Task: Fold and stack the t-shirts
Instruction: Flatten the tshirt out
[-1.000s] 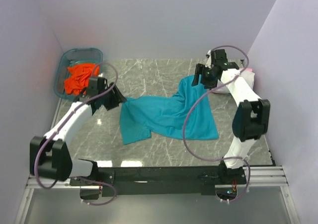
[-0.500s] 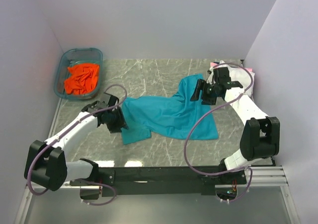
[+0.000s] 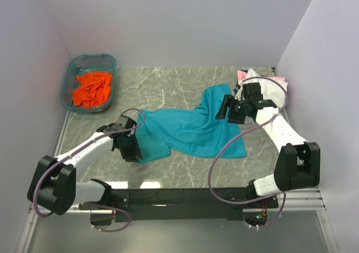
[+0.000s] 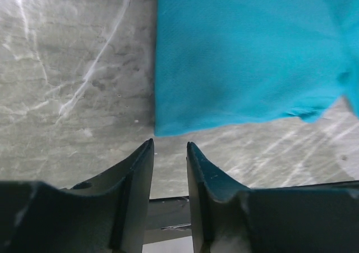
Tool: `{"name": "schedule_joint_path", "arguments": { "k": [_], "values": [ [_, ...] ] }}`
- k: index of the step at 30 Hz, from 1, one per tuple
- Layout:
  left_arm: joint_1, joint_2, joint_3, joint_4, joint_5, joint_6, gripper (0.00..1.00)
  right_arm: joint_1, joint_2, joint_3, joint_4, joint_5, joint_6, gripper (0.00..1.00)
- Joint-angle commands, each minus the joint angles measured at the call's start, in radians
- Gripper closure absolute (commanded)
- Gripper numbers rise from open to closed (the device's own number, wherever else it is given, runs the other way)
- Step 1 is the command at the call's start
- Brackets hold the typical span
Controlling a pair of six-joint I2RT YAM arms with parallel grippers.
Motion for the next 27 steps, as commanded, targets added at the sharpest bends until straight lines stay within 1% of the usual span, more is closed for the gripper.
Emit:
{"name": "schedule_joint_path", "arguments": {
  "k": [1,10,15,20,25,27],
  "values": [
    [-0.023,0.034,-0.004,0.037,0.004,0.002,0.65,0.004,-0.045,-0.021,0.040,-0.018,0.014,0.25],
    [-0.030,0.080,-0.001,0.062,-0.024,-0.007,0.66,0.004,-0.068,-0.042,0.045,-0.017,0.017,0.25],
    [-0.035,0.095,-0.009,0.072,-0.045,-0.015,0.65,0.006,-0.080,-0.054,0.048,-0.018,0.020,0.25],
    [-0.036,0.115,-0.010,0.095,-0.038,-0.012,0.65,0.006,-0.090,-0.059,0.045,-0.023,0.020,0.25],
    [-0.038,0.150,-0.012,0.083,-0.050,-0.012,0.66,0.004,-0.102,-0.067,0.043,-0.024,0.017,0.25],
    [-0.039,0.152,-0.018,0.085,-0.055,-0.013,0.68,0.006,-0.103,-0.071,0.046,-0.024,0.022,0.25]
  ]
}}
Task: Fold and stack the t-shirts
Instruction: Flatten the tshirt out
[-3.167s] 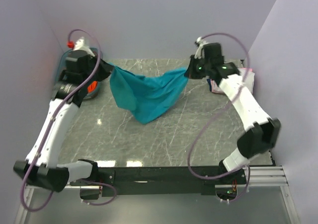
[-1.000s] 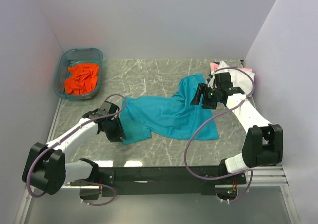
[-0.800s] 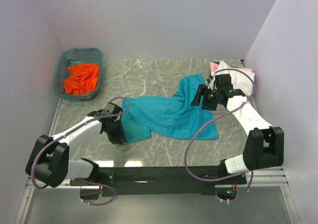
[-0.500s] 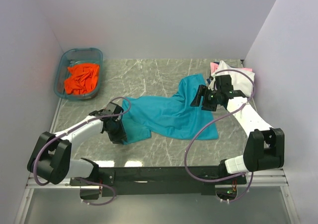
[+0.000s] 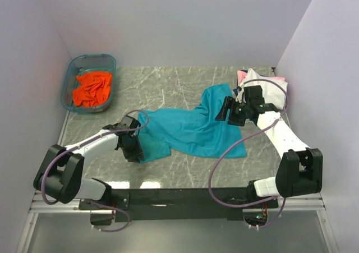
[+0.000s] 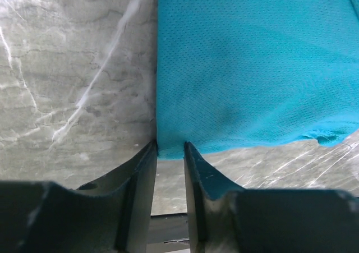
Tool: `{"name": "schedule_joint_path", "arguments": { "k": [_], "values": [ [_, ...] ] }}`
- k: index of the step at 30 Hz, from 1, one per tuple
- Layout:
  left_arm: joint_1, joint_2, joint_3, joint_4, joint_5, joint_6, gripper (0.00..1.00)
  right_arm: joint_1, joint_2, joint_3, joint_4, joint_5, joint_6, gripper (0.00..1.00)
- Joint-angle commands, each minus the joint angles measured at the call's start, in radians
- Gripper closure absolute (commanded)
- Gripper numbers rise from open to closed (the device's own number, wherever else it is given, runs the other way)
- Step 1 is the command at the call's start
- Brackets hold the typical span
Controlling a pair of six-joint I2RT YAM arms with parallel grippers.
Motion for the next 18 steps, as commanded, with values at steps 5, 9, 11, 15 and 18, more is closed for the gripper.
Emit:
{"name": "schedule_joint_path", "arguments": {
  "k": [5,9,11,15,18],
  "values": [
    [-0.010,0.036,-0.015,0.017,-0.041,-0.013,0.85,0.004,-0.045,-0.025,0.033,-0.021,0.015,0.25],
    [-0.010,0.079,0.003,0.029,-0.068,-0.004,1.00,0.006,-0.047,-0.027,0.022,-0.020,0.009,0.25],
    [-0.010,0.118,0.025,0.032,-0.079,0.007,1.00,0.004,-0.052,-0.030,0.016,-0.018,0.004,0.25],
    [-0.010,0.178,0.132,0.012,-0.105,0.055,1.00,0.006,-0.061,-0.056,-0.013,-0.005,-0.010,0.25],
    [-0.005,0.218,0.219,-0.031,-0.182,0.087,1.00,0.006,-0.079,-0.080,-0.039,0.032,-0.011,0.25]
  ]
}}
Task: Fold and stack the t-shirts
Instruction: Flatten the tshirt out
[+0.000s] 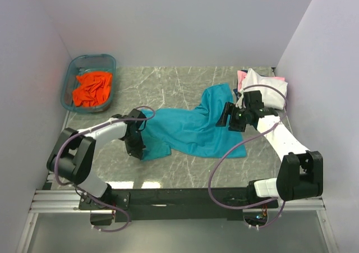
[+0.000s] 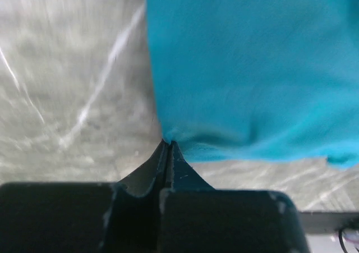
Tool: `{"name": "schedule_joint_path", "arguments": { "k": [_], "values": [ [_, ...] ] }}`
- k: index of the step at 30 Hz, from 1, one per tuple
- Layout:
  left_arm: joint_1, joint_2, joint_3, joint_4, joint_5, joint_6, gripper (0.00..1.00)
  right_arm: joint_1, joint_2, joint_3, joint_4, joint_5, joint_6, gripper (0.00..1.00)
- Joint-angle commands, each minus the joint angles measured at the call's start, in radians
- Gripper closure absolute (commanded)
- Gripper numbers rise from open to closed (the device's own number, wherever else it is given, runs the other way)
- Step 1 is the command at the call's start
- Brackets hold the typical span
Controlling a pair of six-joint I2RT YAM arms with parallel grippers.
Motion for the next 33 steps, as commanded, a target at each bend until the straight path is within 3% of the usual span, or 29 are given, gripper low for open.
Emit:
{"name": "schedule_joint_path", "arguments": {
  "k": [1,6,12,16,18,33],
  "values": [
    [0.008,0.066,0.089,0.086,-0.184,0.054,1.00,0.006,-0.057,-0.039,-0.041,0.056,-0.011,0.25],
    [0.053,0.121,0.198,0.075,-0.221,0.109,1.00,0.004,-0.074,-0.110,-0.099,0.136,0.015,0.25],
    [0.155,0.158,0.267,0.104,-0.170,0.147,1.00,0.004,-0.061,-0.139,-0.174,0.248,0.048,0.30],
    [0.214,0.173,0.287,0.122,-0.133,0.167,1.00,0.001,-0.073,-0.159,-0.191,0.306,0.075,0.46],
    [0.221,0.181,0.297,0.122,-0.126,0.180,1.00,0.000,-0.070,-0.164,-0.200,0.328,0.088,0.49],
    [0.257,0.221,0.320,0.156,-0.049,0.183,1.00,-0.002,0.039,-0.150,-0.327,0.363,0.120,0.52]
  ]
}}
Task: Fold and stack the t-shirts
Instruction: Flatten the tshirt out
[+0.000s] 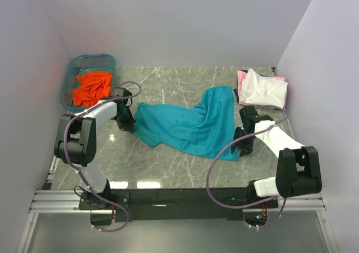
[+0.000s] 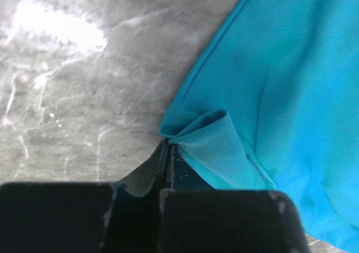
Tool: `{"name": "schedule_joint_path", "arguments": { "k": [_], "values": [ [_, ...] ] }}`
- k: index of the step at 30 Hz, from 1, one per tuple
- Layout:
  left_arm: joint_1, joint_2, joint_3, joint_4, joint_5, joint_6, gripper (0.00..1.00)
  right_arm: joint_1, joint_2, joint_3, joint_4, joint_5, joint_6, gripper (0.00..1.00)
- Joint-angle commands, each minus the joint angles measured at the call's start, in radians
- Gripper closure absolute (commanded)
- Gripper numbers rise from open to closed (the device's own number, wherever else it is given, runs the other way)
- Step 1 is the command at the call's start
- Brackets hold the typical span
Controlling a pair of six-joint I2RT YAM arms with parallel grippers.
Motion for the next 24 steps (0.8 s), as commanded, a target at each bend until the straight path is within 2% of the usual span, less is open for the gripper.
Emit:
{"name": "schedule_joint_path", "arguments": {
  "k": [1,11,15,20,23,24],
  "values": [
    [0.002,0.016,0.043,0.032,0.037,0.017,1.00,0.000,0.036,0.003,-0.050,0.046,0.024,0.52],
    [0.002,0.022,0.049,0.037,0.061,0.015,1.00,0.002,0.105,-0.006,-0.021,0.014,0.034,0.56],
    [0.002,0.026,0.057,0.034,0.068,0.014,1.00,0.003,0.148,-0.011,-0.010,-0.006,0.026,0.62],
    [0.002,0.031,0.072,0.023,0.066,0.021,1.00,0.012,0.173,-0.014,0.005,-0.007,0.034,0.63],
    [0.000,0.034,0.078,0.020,0.068,0.028,1.00,0.015,0.188,-0.022,0.023,-0.007,0.040,0.67],
    [0.002,0.037,0.080,0.017,0.071,0.029,1.00,0.015,0.191,-0.026,0.034,-0.007,0.041,0.72]
  ]
}}
